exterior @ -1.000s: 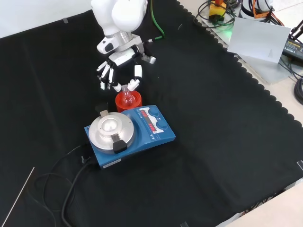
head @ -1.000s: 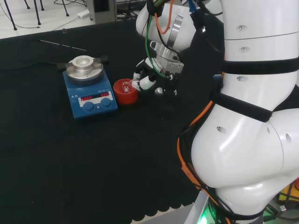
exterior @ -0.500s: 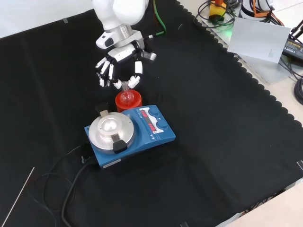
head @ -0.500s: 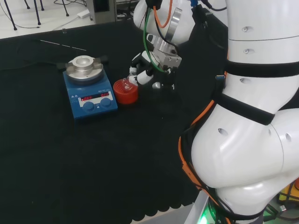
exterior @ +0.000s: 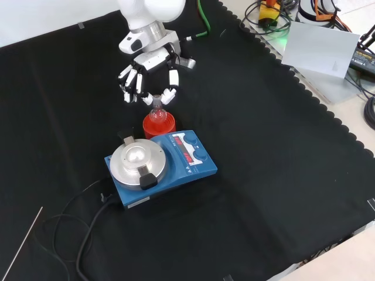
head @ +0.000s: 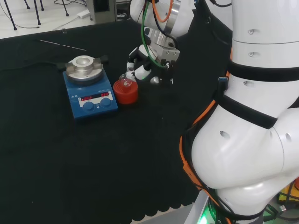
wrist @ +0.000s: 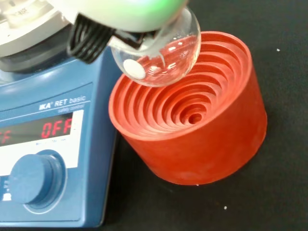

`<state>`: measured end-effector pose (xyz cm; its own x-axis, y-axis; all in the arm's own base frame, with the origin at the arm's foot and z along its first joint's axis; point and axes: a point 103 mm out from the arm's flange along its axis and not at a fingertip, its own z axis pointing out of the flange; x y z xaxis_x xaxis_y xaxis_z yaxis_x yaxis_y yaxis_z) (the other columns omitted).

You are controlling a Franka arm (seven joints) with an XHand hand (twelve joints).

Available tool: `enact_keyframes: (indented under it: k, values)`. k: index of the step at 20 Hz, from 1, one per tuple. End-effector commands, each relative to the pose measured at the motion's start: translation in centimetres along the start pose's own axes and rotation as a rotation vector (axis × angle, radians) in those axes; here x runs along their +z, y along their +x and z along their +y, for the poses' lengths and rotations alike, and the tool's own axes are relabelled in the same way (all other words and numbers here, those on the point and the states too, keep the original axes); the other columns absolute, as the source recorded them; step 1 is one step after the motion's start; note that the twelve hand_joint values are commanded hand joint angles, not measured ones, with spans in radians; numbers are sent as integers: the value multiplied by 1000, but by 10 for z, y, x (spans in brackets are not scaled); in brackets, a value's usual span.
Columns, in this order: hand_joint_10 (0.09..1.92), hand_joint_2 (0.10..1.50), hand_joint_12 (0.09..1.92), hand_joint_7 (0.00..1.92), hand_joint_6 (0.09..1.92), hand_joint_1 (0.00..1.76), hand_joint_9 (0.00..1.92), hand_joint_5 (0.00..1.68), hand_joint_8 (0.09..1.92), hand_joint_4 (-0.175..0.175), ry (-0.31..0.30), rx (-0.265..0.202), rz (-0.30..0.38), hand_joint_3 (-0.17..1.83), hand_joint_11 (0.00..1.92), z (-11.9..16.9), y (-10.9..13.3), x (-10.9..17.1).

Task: Pick up the round-bottom flask.

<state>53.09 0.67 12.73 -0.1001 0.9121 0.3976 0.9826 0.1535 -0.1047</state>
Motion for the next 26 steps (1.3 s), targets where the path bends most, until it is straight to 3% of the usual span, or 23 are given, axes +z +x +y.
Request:
enact_keyframes:
  k: [1,7,26]
  values:
    - [538,550,1337,473,976,1116,631,1187,563,175,15,-12,-40,948,189,-5,13,-19]
    - [537,547,1337,474,974,1118,632,1189,563,175,34,-26,-111,952,190,-8,29,-38]
    - [534,537,1337,471,967,1121,627,1197,562,175,67,-29,-184,963,194,-12,75,-62]
